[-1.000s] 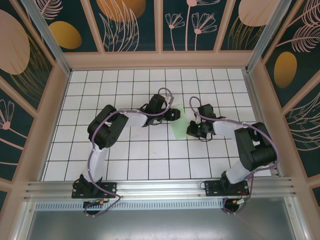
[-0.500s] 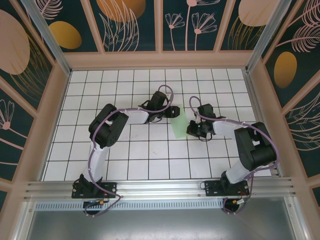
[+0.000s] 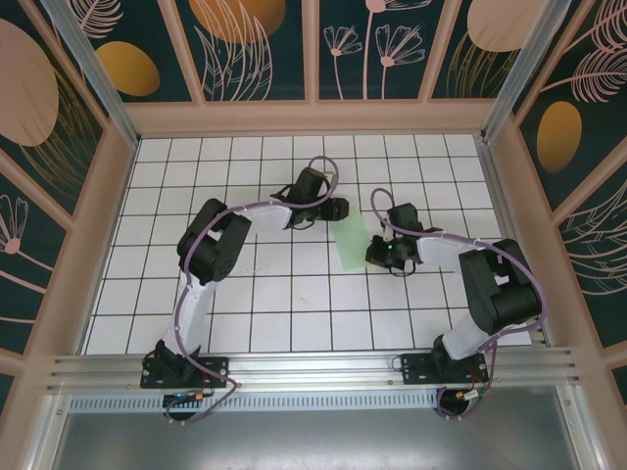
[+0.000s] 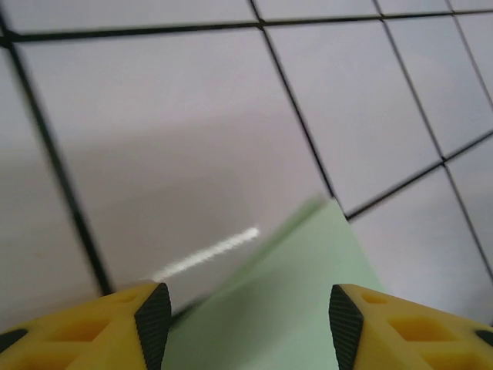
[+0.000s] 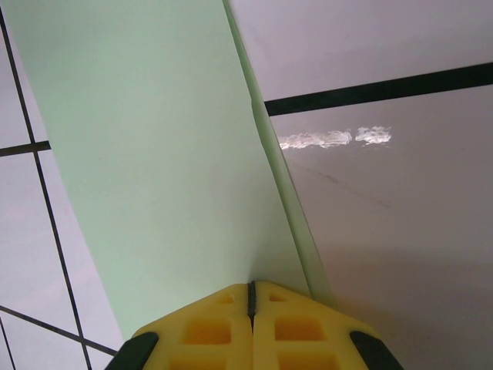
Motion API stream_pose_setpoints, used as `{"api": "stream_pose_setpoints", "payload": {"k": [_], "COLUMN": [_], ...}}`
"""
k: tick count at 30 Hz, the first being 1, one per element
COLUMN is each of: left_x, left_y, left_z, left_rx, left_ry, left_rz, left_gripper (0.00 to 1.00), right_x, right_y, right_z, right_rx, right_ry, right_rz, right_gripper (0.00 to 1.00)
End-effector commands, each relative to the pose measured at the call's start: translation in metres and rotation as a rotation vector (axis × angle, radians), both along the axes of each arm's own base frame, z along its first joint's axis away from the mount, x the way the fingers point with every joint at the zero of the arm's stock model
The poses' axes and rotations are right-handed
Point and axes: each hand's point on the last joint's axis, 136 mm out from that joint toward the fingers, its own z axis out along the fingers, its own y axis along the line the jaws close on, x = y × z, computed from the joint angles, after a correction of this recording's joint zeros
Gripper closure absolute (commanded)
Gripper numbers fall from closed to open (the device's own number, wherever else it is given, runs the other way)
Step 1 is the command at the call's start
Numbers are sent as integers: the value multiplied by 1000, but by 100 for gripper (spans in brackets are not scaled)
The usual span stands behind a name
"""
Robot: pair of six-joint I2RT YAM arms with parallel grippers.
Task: Fold a paper plane with a square sheet of paper (fold left side to right side)
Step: First fold the square sheet of paper in half at the center of the table, then fold the triangle a second time at the center of the table.
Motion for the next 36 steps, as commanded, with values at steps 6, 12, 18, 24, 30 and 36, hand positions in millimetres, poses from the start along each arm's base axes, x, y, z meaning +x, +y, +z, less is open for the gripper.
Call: {"api": "stream_pose_setpoints", "payload": {"k": [6,12,18,24,30,36], "left_x": [29,-13,-77,-122,-138,-139], "left_y": [44,52,55,42,35,31], "left_z": [35,97,109,100,83,81], "left_rx": [58,-131,-309,-339,-375,-384], "left_ry": [-70,-134,-108,-73,-21,-18], "left_rz": [75,72,64,26,10,-6], "left_gripper": [38,40,42,42,42,43], "right_x": [-14,11,29,40,52,74], "right_y": [-9,-9,-22,-16,-7,-5], "right_z": [0,58,58,35,28,36], "right_rx": [-29,14,-60,-58,-31,68], "right_ry": [17,-154,-181,-140,-141,-199], "right_rz": [5,-7,-21,-5,20,41], "right_gripper": [91,74,56,51,50,47]}}
